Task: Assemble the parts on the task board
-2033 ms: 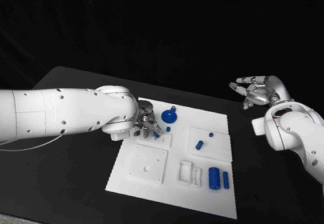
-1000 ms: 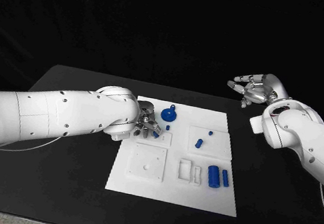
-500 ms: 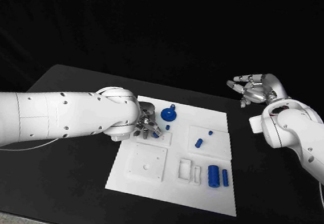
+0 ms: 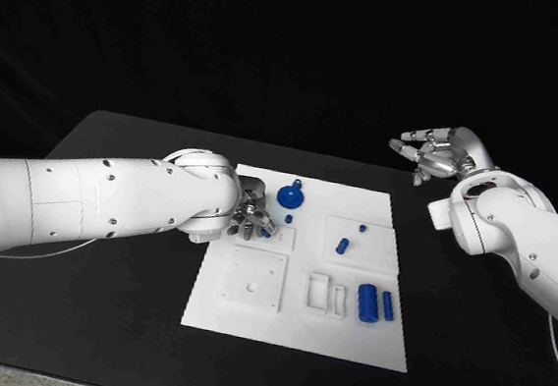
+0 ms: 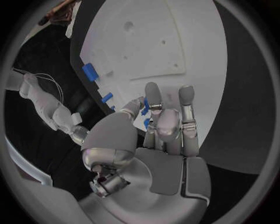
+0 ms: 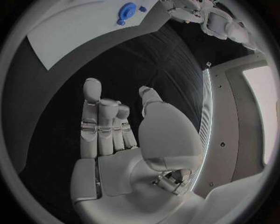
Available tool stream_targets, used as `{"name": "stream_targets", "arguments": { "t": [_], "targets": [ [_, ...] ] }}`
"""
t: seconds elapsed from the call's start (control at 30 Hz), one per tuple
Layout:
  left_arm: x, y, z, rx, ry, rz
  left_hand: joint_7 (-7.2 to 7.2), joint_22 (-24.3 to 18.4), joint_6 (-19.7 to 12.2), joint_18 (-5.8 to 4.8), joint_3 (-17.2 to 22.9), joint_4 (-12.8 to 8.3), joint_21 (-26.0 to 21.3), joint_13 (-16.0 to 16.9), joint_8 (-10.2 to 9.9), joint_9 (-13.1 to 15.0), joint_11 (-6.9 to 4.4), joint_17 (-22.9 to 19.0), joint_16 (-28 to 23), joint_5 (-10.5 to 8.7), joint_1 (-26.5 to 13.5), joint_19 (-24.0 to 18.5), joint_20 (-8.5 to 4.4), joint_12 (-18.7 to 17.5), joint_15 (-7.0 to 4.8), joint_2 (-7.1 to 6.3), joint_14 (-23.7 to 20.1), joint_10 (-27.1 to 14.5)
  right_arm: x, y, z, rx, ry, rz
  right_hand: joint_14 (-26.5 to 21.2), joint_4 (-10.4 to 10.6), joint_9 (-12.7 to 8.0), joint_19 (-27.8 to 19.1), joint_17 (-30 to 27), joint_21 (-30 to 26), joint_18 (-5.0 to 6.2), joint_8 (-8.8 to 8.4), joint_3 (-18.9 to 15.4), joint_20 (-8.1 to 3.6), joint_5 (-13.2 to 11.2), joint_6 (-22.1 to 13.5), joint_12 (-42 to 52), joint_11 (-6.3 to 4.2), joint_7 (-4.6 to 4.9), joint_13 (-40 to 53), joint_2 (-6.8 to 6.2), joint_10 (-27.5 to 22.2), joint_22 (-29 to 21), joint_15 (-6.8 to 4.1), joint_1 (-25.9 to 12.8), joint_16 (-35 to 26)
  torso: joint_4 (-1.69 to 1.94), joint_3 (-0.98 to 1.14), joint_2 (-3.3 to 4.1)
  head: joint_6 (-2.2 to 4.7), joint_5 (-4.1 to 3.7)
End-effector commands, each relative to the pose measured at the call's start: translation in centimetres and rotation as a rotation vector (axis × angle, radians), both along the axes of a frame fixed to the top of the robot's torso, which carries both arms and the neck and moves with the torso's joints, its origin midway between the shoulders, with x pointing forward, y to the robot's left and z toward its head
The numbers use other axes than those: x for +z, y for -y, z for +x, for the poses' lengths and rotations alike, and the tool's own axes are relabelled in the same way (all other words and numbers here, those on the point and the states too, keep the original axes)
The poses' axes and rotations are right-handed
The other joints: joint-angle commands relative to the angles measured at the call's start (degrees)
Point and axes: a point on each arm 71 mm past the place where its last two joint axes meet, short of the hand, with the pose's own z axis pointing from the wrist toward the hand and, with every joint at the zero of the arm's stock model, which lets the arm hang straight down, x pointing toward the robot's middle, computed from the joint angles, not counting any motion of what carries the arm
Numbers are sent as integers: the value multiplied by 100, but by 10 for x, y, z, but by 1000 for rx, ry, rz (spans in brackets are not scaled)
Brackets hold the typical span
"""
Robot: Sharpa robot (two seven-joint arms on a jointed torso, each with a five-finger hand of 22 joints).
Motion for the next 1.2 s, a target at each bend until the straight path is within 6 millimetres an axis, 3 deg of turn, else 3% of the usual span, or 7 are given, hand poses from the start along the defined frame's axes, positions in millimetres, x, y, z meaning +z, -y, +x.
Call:
{"name": "stream_targets", "arguments": {
  "t": [0.03,0.73,0.83,1.2],
  "targets": [
    [-6,0,-3,-8,-19,17,-663,85,1445,92,69,-43,-34,-9,3,-40,-34,-14,11,17,77,41,1,-5,-5,87,36,295,-1,-2,0,19,-8,-4,-25,-10,0,221,7,9,111,-18,-5,5,29,34,0,10,3,7,51,-18,6,11,-17,9,5,5,-4,7,6],
    [-7,-1,-4,-1,-38,5,-668,97,1459,76,128,-63,-49,10,20,-30,-37,52,42,38,-24,56,-12,22,-2,137,44,294,-2,-2,0,19,-10,-4,-30,-10,0,216,7,0,114,-19,-7,6,37,32,1,12,3,8,56,-22,7,11,-25,7,-1,3,-1,-5,10],
    [-8,-1,-5,-6,-59,5,-691,98,1528,77,36,133,-48,12,54,18,-43,172,107,-349,-150,60,8,78,3,216,64,296,-2,-2,0,19,-10,-4,-33,-15,-1,215,2,-5,115,-20,-8,7,50,22,-2,12,4,3,54,-25,5,12,-24,0,0,6,1,-2,7],
    [-9,-2,-5,-9,-78,9,-695,99,1536,118,-9,186,-45,-70,46,119,-43,211,125,-352,-73,61,50,120,13,209,61,295,-2,-2,0,19,-12,-4,-33,-15,-1,215,2,-5,115,-20,-8,7,50,22,-2,12,4,3,54,-25,5,12,-24,0,1,9,3,-9,11]
  ]
}}
